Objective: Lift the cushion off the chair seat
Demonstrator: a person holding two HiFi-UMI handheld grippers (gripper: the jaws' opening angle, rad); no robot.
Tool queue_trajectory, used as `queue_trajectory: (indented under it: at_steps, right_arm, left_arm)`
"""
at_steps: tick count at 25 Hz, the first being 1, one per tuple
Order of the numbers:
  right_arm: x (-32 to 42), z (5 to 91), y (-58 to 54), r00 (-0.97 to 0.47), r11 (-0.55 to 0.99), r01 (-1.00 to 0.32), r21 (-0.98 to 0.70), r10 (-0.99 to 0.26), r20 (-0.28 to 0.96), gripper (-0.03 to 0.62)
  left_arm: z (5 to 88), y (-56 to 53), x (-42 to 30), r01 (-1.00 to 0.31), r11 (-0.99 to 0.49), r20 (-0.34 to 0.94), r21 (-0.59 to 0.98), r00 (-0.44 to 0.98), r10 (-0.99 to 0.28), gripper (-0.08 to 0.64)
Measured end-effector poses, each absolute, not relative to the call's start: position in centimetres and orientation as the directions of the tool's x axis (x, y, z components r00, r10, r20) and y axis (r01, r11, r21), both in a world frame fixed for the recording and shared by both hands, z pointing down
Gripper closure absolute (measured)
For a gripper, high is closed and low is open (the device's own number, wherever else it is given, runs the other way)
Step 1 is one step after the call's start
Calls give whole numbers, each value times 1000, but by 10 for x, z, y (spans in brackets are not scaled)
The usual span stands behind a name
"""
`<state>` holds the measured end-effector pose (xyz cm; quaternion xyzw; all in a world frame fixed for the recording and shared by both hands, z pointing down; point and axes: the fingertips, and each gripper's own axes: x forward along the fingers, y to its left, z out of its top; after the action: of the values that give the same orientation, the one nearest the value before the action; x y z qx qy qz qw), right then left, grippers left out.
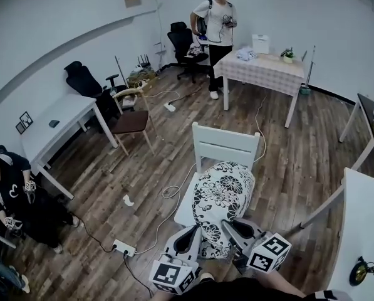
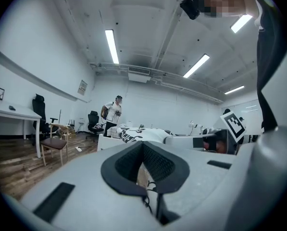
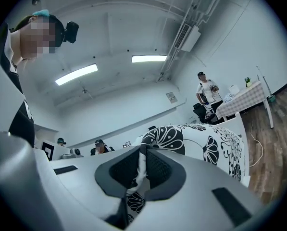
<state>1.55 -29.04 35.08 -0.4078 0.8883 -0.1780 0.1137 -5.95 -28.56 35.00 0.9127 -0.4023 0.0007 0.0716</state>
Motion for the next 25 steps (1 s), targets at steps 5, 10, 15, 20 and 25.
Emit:
queue_trajectory:
  at_steps: [5,10,15,20,25]
  right_arm:
    - [16,337,-268,-682,653,-648,-392,-726,-83,557]
    - [33,328,-209,-702,681,-635,-366,-706,-95,557]
    - [62,333,-151,-705,685,-629,-368,-702,-101,555]
    - [77,340,-104,-707,678,-616,-402,-700,-97,556]
    - [88,342,-71,-710,676,-600,-428,-696,-104,556]
  left_arm:
    - [346,-255,-56,-780,-612,42,131,622,-782,558]
    - [347,-205,-37,-804,-572,17,163,582,-813,558]
    - [352,-152,-15,-814,-556,39,170,569,-821,558]
    - [350,-103,0,-822,-544,44,169,557,-829,558]
    - [349,-62,13,-826,-539,45,162,552,-833,558]
